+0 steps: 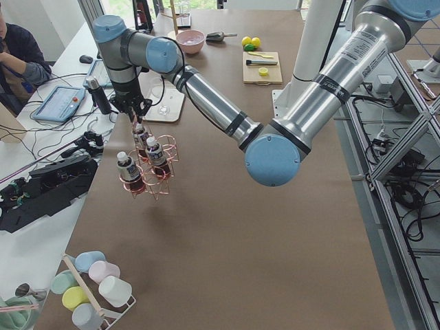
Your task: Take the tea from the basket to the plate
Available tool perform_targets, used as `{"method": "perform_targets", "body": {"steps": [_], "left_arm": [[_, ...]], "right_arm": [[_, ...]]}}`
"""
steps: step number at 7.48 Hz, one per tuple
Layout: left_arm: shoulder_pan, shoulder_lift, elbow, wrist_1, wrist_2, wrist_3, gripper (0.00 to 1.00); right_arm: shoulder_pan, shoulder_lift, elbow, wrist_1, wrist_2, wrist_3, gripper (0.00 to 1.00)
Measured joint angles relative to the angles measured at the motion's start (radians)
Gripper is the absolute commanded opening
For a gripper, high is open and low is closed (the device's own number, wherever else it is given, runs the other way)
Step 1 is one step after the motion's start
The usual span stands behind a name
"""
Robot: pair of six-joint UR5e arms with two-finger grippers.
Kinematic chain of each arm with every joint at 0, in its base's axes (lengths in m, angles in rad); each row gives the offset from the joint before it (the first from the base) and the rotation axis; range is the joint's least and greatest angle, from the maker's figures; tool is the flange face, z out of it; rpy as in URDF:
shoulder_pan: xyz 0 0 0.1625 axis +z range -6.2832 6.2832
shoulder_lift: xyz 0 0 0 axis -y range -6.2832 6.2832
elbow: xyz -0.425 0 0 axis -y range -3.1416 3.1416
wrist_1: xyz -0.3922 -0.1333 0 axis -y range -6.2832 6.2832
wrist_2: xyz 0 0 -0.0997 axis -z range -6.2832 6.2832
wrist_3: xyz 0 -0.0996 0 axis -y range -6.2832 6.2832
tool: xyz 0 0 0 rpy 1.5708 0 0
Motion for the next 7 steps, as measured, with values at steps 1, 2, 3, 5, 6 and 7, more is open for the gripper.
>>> {"method": "perform_targets", "body": {"steps": [1, 2, 3, 5, 6, 7], "left_arm": [[0.051, -0.023, -0.060, 0.056, 0.000, -0.029, 0.00], [0.112, -0.045, -0.117, 0.085, 0.000, -0.090, 0.00], [0.173, -0.069, -0.159, 0.095, 0.002, -0.162, 0.00], [0.283, -0.138, -0.202, 0.099, 0.046, -0.283, 0.00], [0.345, -0.178, -0.218, 0.099, 0.079, -0.352, 0.00], [0.404, -0.211, -0.225, 0.100, 0.101, -0.412, 0.00]], "right_arm": [[0.000, 0.000, 0.000, 0.000, 0.000, 0.000, 1.00], [0.000, 0.000, 0.001, 0.000, 0.000, 0.000, 1.00], [0.000, 0.000, 0.001, 0.000, 0.000, 0.000, 1.00], [0.001, -0.001, 0.002, 0.000, 0.000, 0.000, 1.00], [0.000, 0.000, 0.003, 0.000, 0.000, 0.000, 1.00], [-0.004, 0.001, 0.003, 0.000, 0.001, 0.000, 1.00]]}}
